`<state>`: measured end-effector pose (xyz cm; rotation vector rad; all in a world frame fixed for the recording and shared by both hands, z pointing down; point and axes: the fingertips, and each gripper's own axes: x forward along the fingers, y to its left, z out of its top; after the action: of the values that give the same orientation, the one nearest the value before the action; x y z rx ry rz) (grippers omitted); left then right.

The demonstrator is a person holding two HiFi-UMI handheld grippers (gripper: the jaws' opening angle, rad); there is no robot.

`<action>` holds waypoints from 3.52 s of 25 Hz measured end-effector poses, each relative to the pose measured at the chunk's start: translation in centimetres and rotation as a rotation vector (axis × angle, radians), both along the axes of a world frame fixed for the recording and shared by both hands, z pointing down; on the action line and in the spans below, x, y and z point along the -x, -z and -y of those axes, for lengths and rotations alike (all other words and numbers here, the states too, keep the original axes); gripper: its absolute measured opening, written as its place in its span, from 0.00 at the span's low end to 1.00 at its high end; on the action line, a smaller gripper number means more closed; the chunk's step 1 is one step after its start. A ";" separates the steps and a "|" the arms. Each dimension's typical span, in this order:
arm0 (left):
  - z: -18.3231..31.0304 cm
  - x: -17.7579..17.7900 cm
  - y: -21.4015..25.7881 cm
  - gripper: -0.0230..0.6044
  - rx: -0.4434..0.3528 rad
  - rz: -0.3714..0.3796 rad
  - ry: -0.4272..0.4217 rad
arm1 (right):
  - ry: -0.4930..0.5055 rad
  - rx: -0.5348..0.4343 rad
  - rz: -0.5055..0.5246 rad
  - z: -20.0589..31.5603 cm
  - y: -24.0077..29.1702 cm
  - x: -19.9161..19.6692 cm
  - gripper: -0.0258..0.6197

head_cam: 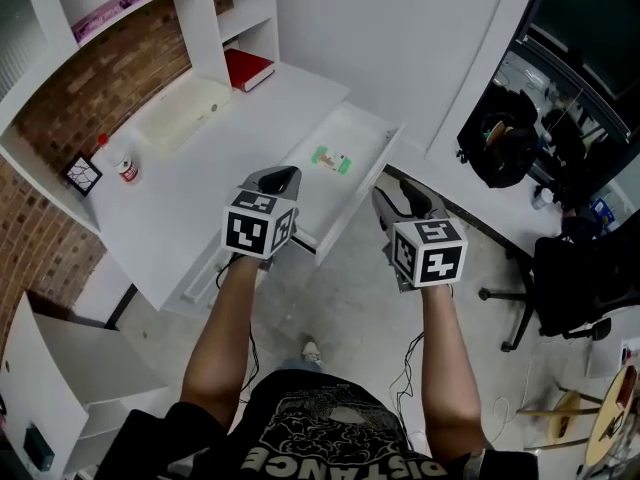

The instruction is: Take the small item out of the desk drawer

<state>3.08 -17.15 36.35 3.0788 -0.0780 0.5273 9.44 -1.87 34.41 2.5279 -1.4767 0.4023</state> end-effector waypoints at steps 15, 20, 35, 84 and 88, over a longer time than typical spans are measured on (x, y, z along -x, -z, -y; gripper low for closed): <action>6.5 -4.1 -1.3 0.05 0.008 0.005 0.020 | 0.045 0.040 0.015 7.4 -1.6 -4.5 0.47; 7.5 -5.2 -1.9 0.05 -0.002 0.007 0.033 | 0.080 0.043 0.017 8.8 -2.3 -5.6 0.49; 10.9 -11.3 -3.5 0.05 -0.021 0.046 0.210 | 0.289 0.065 0.052 14.1 -5.3 -14.3 0.55; 12.4 -15.3 -21.0 0.05 0.165 0.136 0.688 | 0.899 0.636 0.138 26.2 -28.4 -22.1 0.71; 12.3 -14.9 -23.3 0.05 0.194 0.158 0.696 | 0.889 0.704 0.141 26.7 -31.8 -22.1 0.71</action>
<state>17.96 -29.47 59.66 2.5655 -0.9816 0.6667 31.58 -28.52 66.23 1.1895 -1.8790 0.7574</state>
